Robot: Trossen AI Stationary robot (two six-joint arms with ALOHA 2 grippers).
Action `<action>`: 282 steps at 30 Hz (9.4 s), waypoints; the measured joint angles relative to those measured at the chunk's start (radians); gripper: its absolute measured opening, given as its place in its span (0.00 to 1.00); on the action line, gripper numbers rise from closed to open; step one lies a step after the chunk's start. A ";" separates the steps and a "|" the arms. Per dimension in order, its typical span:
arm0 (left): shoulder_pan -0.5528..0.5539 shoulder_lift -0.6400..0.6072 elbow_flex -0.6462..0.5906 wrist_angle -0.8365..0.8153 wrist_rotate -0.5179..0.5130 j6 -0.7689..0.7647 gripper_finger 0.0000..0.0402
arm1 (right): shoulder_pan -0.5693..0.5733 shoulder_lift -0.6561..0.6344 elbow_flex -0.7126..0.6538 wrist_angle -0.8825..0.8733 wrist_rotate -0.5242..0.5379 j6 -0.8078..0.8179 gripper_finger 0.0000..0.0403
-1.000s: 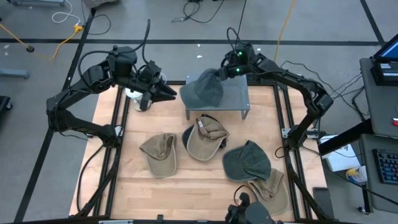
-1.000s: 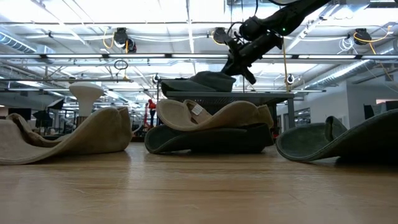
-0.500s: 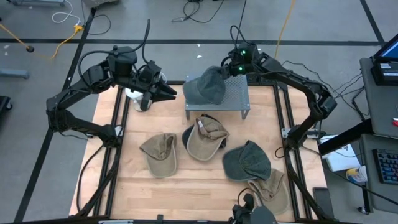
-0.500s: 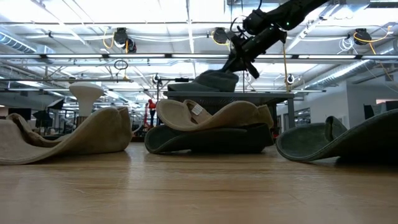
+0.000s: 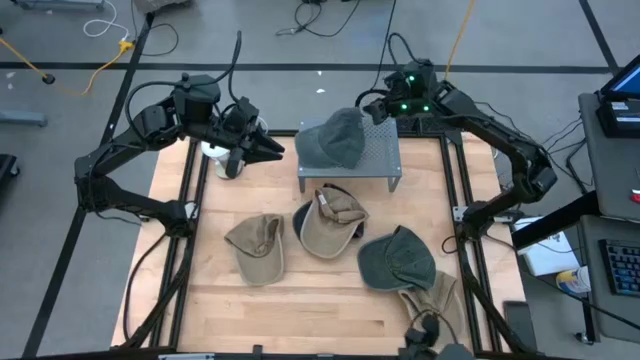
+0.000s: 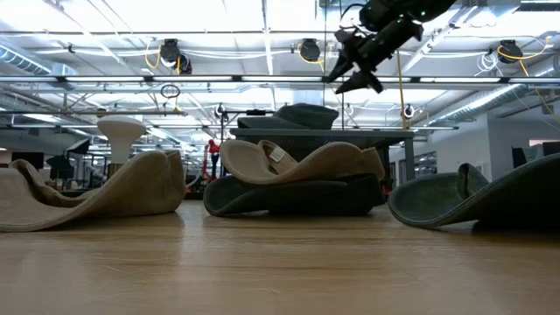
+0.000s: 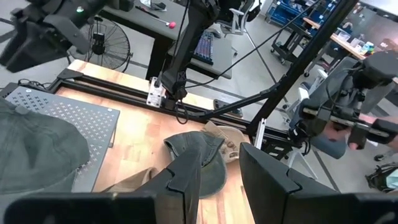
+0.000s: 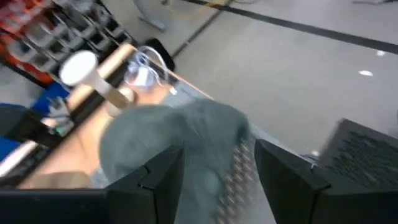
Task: Pick & Place hat
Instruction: Stack the green cap on top of the green cap on the shelf
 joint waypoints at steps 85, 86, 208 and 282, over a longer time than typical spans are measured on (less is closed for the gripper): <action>-0.068 0.000 0.000 -0.009 0.000 0.003 0.29 | 1.473 0.109 0.000 -0.534 0.305 0.564 0.53; -0.068 0.000 0.000 -0.009 0.000 0.003 0.29 | 1.479 0.135 0.000 -0.535 0.307 0.553 0.53; -0.199 0.000 0.000 0.516 -0.029 -0.081 0.53 | 0.781 -0.274 0.001 0.665 -0.307 -0.118 0.02; -0.275 0.070 0.000 0.855 -0.694 -0.333 0.02 | 0.703 -0.497 0.001 0.363 0.270 -0.270 0.41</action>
